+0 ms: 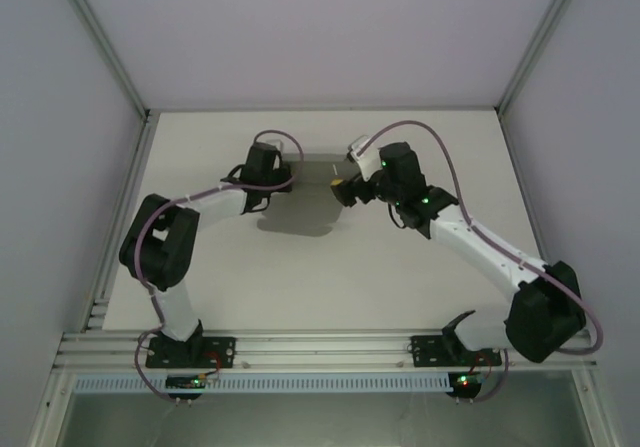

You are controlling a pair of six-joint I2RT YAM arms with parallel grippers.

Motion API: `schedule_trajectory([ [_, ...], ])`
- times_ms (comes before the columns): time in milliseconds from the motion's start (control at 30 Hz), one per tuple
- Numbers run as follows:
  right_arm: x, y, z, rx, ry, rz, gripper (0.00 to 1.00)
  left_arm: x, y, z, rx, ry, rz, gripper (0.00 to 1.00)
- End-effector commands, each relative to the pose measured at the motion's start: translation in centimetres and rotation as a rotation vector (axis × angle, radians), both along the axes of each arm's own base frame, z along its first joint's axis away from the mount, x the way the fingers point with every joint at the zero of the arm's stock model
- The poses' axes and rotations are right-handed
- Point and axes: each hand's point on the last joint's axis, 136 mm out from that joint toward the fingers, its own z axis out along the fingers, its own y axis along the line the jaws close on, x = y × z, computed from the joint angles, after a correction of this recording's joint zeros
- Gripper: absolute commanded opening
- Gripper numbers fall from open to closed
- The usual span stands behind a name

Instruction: Assemble paper box

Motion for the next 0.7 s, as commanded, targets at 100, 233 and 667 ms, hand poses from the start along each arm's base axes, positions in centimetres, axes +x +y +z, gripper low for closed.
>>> schedule_trajectory([
  [100, 3.3, -4.4, 2.0, 0.037, -0.028, -0.247, 0.98, -0.2, 0.1, 2.3, 0.002, -0.065, 0.018, 0.0],
  [233, 4.6, -3.9, -0.1, 0.014, 0.041, -0.223, 0.98, -0.6, -0.2, 2.5, -0.007, -0.065, 0.004, 0.0],
  [667, 5.3, 1.3, -6.2, -0.021, 0.173, -0.026, 0.98, -0.7, -1.6, 3.0, -0.055, -0.056, -0.027, 0.0],
])
